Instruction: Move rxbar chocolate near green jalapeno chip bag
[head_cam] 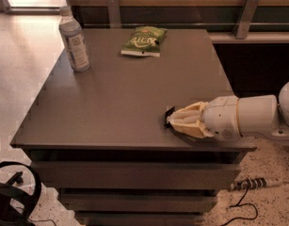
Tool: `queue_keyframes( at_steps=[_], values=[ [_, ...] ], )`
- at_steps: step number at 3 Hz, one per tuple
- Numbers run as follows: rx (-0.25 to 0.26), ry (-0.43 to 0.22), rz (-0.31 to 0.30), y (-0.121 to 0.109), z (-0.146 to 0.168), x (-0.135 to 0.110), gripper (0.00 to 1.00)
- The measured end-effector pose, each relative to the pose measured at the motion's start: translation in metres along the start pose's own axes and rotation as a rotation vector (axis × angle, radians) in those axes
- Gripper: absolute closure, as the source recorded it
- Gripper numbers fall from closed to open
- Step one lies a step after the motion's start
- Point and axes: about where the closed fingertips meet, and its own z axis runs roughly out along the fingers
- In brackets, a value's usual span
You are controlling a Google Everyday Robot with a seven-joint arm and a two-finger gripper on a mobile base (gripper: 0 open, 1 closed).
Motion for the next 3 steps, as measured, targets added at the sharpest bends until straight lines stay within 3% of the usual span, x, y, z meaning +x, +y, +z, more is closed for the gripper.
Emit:
queue_keyframes(
  at_steps=[1, 3],
  values=[
    [0.005, 0.021, -0.006, 0.001, -0.003, -0.005, 1.00],
    [0.015, 0.137, -0.050, -0.010, -0.015, -0.034, 1.00]
  ],
)
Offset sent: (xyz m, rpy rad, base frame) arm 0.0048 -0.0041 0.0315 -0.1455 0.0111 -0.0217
